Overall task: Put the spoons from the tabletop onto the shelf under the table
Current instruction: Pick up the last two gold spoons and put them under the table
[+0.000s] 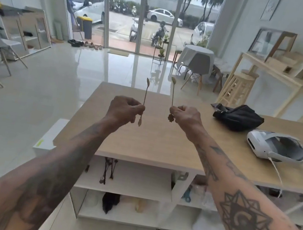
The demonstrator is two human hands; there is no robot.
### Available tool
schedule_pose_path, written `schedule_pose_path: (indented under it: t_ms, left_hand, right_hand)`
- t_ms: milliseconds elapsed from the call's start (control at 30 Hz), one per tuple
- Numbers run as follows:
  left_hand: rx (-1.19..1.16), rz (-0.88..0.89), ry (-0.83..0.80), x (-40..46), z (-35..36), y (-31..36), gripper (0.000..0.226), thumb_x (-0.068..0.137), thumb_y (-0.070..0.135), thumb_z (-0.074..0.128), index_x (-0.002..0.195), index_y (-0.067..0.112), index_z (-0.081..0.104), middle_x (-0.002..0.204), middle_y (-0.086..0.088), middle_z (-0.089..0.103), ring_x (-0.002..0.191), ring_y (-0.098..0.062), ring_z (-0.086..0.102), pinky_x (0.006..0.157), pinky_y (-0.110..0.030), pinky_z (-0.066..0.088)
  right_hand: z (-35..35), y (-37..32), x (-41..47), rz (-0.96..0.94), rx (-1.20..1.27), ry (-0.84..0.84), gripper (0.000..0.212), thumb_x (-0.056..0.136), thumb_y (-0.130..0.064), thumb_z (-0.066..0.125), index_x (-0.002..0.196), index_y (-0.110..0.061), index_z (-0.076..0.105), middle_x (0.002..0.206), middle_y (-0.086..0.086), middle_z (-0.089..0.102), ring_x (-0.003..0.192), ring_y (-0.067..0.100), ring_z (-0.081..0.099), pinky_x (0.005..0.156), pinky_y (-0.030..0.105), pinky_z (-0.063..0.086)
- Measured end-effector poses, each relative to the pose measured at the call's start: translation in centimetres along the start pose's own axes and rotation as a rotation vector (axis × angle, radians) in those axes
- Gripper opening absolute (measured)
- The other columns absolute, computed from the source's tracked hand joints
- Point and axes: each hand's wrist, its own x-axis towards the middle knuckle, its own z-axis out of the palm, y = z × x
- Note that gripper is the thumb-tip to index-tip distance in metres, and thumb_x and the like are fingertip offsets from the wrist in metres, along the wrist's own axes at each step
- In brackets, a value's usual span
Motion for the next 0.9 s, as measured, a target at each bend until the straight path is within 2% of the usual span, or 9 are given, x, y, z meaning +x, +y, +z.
schedule_pose_path:
  t_ms: [67,133,233,267,400,567,700,833,900]
  left_hand:
    - [0.016,-0.072,-0.029,-2.2,0.5,-3.5,0.011,0.082,0.021,0.075,0.072,0.017,0.075,0.07,-0.004,0.075,0.037,-0.009,0.052,0.042,-0.019,0.041]
    - [0.035,-0.143,-0.041,-4.5,0.9,-7.3,0.011,0.083,0.022,0.074,0.073,0.018,0.075,0.073,-0.004,0.076,0.042,-0.011,0.054,0.048,-0.023,0.046]
    - [0.051,-0.248,-0.069,-8.0,1.4,-13.2,0.01,0.086,0.024,0.073,0.078,0.018,0.075,0.077,-0.004,0.076,0.058,-0.014,0.062,0.06,-0.033,0.055]
    - [0.046,-0.279,-0.082,-9.2,1.6,-15.2,0.011,0.086,0.023,0.073,0.08,0.015,0.077,0.075,-0.003,0.075,0.057,-0.012,0.061,0.057,-0.031,0.054]
    - [0.054,-0.431,-0.106,-13.1,2.8,-22.5,0.012,0.085,0.015,0.074,0.076,0.008,0.077,0.065,-0.003,0.071,0.038,-0.001,0.053,0.042,-0.019,0.045]
    - [0.11,-0.599,-0.07,-12.5,3.8,-30.9,0.013,0.081,0.017,0.074,0.069,0.011,0.075,0.074,-0.01,0.074,0.06,-0.015,0.059,0.063,-0.031,0.05]
    - [0.186,-0.626,-0.065,-8.0,5.6,-36.8,0.017,0.08,0.014,0.07,0.065,0.008,0.073,0.056,-0.004,0.068,0.04,-0.006,0.052,0.044,-0.018,0.042]
    - [0.368,-0.699,-0.029,-1.2,8.4,-42.6,0.028,0.073,0.023,0.068,0.087,0.001,0.08,0.085,-0.013,0.078,0.071,-0.021,0.07,0.074,-0.03,0.058]
    - [0.419,-0.688,-0.029,1.7,9.9,-45.6,0.032,0.076,0.027,0.068,0.09,0.002,0.08,0.09,-0.011,0.079,0.088,-0.025,0.075,0.081,-0.031,0.059]
  right_hand:
    - [2.0,2.8,-1.8,0.064,-0.013,-0.038,0.027,0.081,-0.023,0.062,0.055,-0.017,0.063,0.06,-0.004,0.069,0.058,0.005,0.057,0.061,0.023,0.044]
    - [4.3,5.9,-3.9,0.128,-0.042,-0.091,0.025,0.08,-0.024,0.061,0.056,-0.018,0.064,0.059,-0.005,0.069,0.058,0.004,0.058,0.06,0.021,0.043]
    - [8.1,10.6,-8.2,0.189,-0.111,-0.19,0.025,0.079,-0.03,0.061,0.057,-0.021,0.066,0.055,-0.01,0.068,0.05,-0.005,0.057,0.046,0.009,0.039]
    - [9.3,12.3,-9.7,0.201,-0.12,-0.223,0.025,0.079,-0.032,0.061,0.058,-0.021,0.068,0.056,-0.01,0.069,0.051,-0.007,0.058,0.044,0.008,0.038]
    - [13.7,18.9,-13.1,0.338,-0.151,-0.313,0.025,0.078,-0.032,0.06,0.074,-0.013,0.076,0.073,-0.002,0.076,0.072,0.009,0.066,0.062,0.025,0.048]
    - [18.4,25.6,-11.7,0.49,-0.181,-0.38,0.03,0.087,-0.036,0.059,0.086,-0.011,0.075,0.074,-0.005,0.072,0.069,0.005,0.06,0.057,0.017,0.04]
    - [22.4,30.8,-6.6,0.589,-0.206,-0.348,0.028,0.083,-0.028,0.058,0.079,-0.007,0.075,0.083,0.0,0.077,0.066,0.008,0.062,0.056,0.018,0.044]
    - [27.4,35.7,-0.8,0.606,-0.201,-0.323,0.025,0.081,-0.022,0.058,0.059,-0.012,0.065,0.064,-0.005,0.07,0.059,0.007,0.063,0.045,0.011,0.044]
    - [29.8,38.0,1.7,0.623,-0.216,-0.283,0.024,0.08,-0.021,0.06,0.057,-0.014,0.063,0.054,-0.008,0.065,0.053,0.002,0.062,0.046,0.008,0.045]
